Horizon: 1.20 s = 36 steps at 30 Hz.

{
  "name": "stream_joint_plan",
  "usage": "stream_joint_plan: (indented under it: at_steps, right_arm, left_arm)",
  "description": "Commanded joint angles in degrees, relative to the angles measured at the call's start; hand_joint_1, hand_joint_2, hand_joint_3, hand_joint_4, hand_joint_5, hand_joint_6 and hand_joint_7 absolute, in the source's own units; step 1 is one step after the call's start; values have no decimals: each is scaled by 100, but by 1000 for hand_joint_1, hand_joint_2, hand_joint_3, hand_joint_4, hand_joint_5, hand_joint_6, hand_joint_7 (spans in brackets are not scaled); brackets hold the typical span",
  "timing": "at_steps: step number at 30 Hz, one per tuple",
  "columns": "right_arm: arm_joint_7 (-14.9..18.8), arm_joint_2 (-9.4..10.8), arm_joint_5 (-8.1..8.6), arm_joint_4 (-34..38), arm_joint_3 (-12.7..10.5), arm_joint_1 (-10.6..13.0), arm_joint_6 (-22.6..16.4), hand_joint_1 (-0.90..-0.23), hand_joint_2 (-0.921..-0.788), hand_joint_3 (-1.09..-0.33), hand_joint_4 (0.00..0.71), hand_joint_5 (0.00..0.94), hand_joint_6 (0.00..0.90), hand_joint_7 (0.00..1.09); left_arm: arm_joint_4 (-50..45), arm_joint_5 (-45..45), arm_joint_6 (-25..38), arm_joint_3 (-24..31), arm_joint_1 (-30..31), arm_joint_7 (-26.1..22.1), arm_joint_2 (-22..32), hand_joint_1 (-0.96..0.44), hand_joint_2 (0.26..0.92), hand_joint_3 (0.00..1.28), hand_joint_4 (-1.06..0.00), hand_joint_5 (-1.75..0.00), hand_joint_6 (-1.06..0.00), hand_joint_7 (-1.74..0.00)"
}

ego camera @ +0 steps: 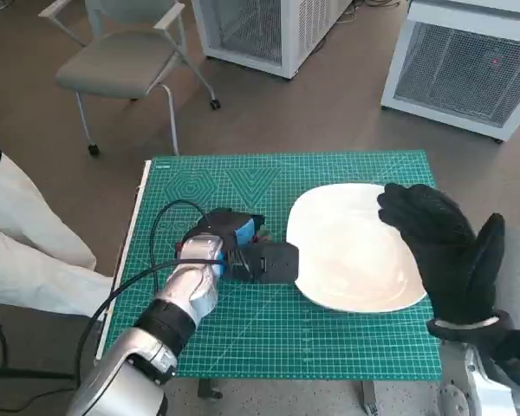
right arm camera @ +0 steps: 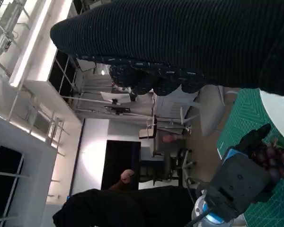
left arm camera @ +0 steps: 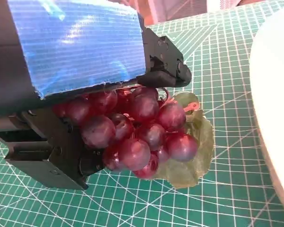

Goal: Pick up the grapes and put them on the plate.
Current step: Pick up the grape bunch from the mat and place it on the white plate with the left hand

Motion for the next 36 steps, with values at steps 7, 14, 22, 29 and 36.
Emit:
stream_joint_plan:
  at_steps: [7,14,22,29,36]
  right_arm:
    - [-4,17,-55,123,-15,55,24,-375,-921,-632,404,774,188,1021]
    - [3,-8,-38,161,-37,4,37,-375,-921,-631,405,774,188,1021]
    - [7,-15,-32,191,-45,-46,43,-376,-921,-631,405,774,189,1021]
    - [14,-11,-46,214,-43,-68,14,-376,-921,-631,406,773,189,1020]
    - [27,-7,-64,233,-43,-66,-39,-376,-921,-630,406,772,190,1019]
  left_arm:
    - [-527,-99,162,122,59,-188,161,387,622,905,-387,-1737,-471,-63]
    - [-2097,-56,561,329,305,-522,450,263,695,740,-400,-1645,-580,-551]
    - [-4048,30,762,701,626,-784,861,20,761,447,-522,-1523,-645,-1018]
    - [-4875,-9,674,1020,753,-737,1035,2,867,137,-719,-1189,-666,-1091]
    - [-5018,-9,455,1149,772,-599,1050,1,896,47,-756,-1189,-717,-984]
